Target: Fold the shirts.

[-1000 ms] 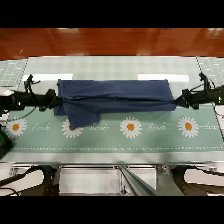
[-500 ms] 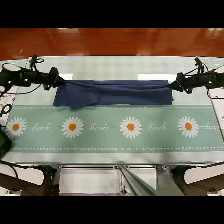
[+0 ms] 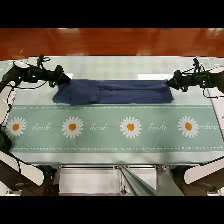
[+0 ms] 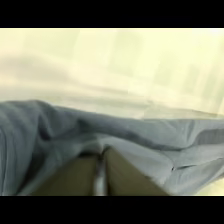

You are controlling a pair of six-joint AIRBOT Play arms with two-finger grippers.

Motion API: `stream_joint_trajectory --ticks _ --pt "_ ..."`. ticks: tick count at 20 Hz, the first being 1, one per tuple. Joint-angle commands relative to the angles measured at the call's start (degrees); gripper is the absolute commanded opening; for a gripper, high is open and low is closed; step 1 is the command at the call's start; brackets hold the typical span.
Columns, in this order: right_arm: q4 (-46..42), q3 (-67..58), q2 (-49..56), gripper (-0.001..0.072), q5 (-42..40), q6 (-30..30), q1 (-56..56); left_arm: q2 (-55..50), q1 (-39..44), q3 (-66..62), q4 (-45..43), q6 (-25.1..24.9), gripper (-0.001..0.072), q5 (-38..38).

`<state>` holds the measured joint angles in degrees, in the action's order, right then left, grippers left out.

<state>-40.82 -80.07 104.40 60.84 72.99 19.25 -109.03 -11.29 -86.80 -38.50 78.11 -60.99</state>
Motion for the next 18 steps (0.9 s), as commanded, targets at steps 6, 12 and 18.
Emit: stream_joint_trajectory --ticks 6,12,18 --pt "1.1 -5.6 -5.1 0.0414 14.5 -1.9 7.6 3.8 -6.1 -9.2 -7.6 1.0 0.0503 -26.1" --pt "-12.6 1.4 -13.1 0.0414 14.4 -1.4 17.5 32.3 -9.4 11.0 -11.7 -4.0 0.0503 -11.5" --pt "-4.0 8.6 -5.8 0.0415 7.7 -1.8 13.7 57.1 -6.9 42.1 -11.6 -3.9 0.0503 5.4"
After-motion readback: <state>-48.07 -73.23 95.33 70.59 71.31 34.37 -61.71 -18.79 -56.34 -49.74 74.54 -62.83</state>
